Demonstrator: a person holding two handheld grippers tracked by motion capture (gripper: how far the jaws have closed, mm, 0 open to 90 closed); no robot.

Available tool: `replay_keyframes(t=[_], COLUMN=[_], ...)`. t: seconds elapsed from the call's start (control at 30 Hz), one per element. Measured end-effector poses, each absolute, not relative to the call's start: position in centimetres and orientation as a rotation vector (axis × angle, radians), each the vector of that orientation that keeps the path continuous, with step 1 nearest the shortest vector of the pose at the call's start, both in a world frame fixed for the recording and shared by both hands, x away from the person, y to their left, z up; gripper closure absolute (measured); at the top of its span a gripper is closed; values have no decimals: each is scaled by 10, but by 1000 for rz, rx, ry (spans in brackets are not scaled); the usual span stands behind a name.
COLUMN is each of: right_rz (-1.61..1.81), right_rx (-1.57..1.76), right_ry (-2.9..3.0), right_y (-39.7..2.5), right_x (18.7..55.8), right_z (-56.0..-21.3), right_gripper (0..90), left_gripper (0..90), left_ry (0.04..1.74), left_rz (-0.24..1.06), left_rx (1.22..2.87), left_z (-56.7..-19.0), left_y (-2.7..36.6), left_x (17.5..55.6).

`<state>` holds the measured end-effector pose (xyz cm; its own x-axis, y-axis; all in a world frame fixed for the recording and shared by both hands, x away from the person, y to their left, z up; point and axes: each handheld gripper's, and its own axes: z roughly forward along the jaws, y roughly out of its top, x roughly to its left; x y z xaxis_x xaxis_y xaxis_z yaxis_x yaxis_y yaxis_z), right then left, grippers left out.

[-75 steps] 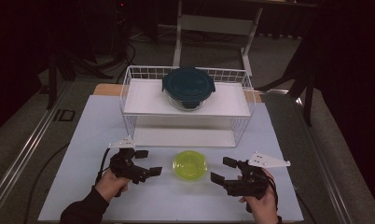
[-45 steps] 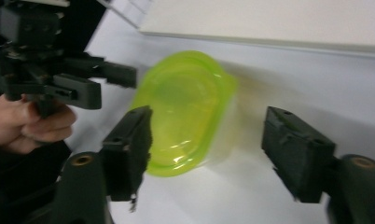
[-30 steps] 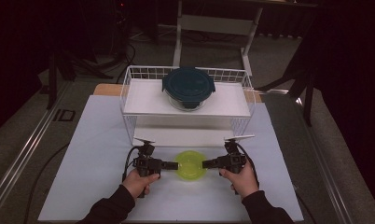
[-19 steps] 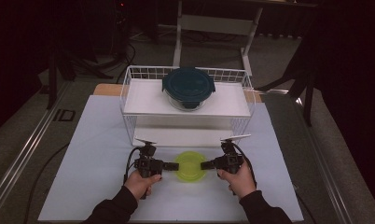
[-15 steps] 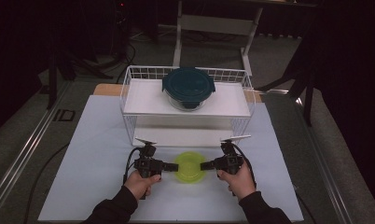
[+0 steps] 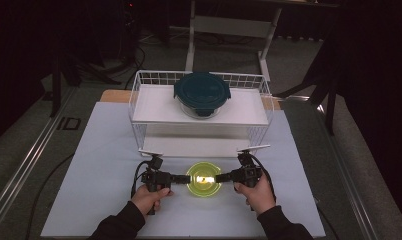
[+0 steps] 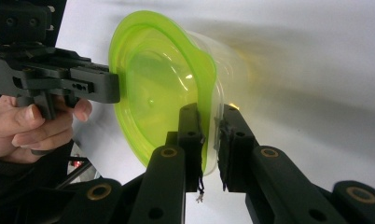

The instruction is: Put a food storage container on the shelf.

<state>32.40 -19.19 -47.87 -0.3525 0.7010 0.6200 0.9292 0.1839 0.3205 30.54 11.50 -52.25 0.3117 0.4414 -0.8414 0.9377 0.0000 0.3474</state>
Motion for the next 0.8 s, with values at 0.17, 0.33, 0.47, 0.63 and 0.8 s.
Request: replay_keyframes(t=[0.17, 0.33, 0.47, 0.63, 0.8], right_rz=[-971, -1012, -1043, -1097, -1144], right_rx=[-1532, -1514, -1491, -1447, -1417], right_ry=[-2139, -2140, -2168, -2163, -2186], right_y=[-192, -194, -194, -198, -198], right_x=[320, 316, 311, 309, 308], right_z=[-471, -453, -436, -409, -382], right_gripper=[806, 806, 806, 806, 806], left_gripper=[822, 824, 825, 826, 825], left_ry=[1269, 1223, 1202, 1186, 1163], left_rz=[-657, -679, -649, -612, -583], left_rx=[1579, 1550, 1561, 1548, 1555], left_z=[-514, -498, -478, -447, -418], left_y=[118, 121, 121, 121, 123], left_x=[304, 300, 295, 289, 289])
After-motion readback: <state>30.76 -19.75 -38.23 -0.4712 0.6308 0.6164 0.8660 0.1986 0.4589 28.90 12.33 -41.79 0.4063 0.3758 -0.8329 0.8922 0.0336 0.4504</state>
